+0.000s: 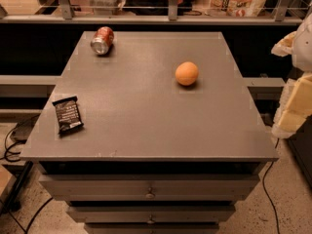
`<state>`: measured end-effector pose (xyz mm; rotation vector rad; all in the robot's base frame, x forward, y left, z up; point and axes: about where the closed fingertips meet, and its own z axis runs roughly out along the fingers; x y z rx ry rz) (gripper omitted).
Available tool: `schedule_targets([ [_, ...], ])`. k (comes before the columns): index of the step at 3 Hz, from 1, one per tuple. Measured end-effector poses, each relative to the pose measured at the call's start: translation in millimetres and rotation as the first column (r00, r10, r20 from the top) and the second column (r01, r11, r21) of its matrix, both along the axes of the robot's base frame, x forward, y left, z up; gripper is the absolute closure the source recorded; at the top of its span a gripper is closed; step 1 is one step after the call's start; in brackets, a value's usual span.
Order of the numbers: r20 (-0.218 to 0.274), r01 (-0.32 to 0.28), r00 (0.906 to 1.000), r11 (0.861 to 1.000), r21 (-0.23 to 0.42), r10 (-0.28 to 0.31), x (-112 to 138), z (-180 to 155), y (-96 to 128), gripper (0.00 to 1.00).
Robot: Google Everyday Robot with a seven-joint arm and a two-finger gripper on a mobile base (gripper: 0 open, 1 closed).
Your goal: Pick rxbar chocolate
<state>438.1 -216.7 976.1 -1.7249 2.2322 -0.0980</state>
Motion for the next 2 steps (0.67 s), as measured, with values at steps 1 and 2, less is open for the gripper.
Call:
schedule_targets([
  [1,0.003,-0.001,1.0000,1.000,0.000,0.001,0,1,1,0.00],
  [2,0.021,-0.096,0.9953,0.992,0.088,0.094,10,-4,36,0.00],
])
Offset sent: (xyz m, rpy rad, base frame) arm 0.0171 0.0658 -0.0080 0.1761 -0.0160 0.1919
